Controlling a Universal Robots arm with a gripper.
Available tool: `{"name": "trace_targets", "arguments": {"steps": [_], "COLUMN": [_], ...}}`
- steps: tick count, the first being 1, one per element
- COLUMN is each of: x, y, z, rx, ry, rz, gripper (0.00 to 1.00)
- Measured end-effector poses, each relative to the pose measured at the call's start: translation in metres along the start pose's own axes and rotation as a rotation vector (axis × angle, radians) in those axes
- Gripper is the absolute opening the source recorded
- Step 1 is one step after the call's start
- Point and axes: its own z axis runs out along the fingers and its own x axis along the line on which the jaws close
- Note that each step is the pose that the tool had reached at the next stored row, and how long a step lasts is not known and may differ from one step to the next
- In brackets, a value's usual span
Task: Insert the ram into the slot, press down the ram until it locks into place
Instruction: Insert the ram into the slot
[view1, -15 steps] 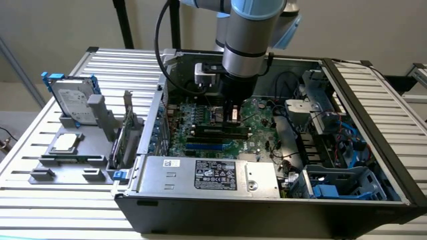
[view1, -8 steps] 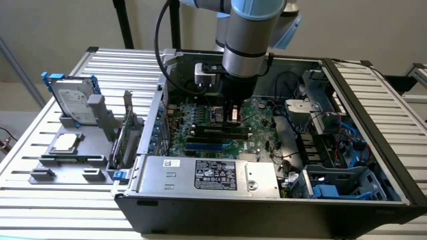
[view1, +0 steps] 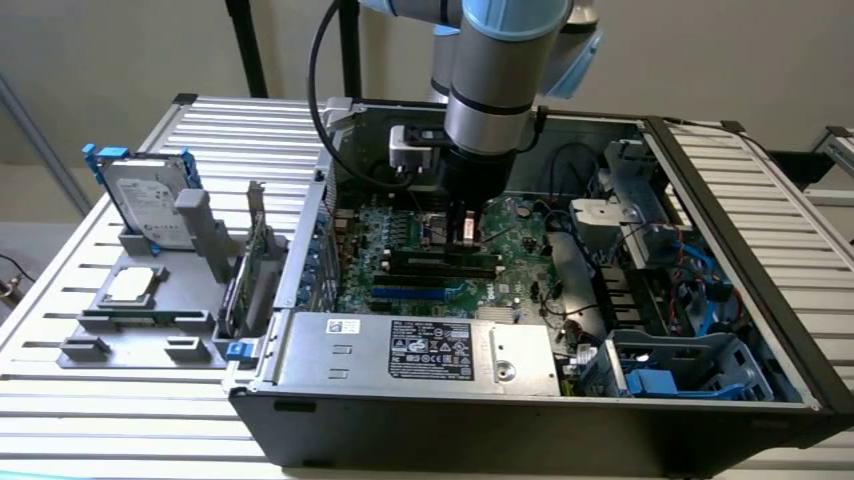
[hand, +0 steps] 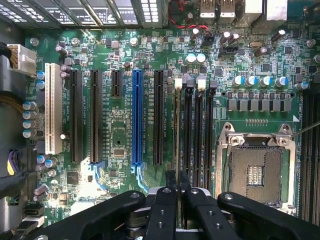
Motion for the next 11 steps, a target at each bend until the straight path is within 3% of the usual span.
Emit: {"name": "trace_targets", "arguments": {"steps": [11], "x": [-0.003], "y": [0.0001], "z": [0.0], "rx": [0.0001], "ry": [-0.0001], "rz": [0.0], "gripper": [0.13]}}
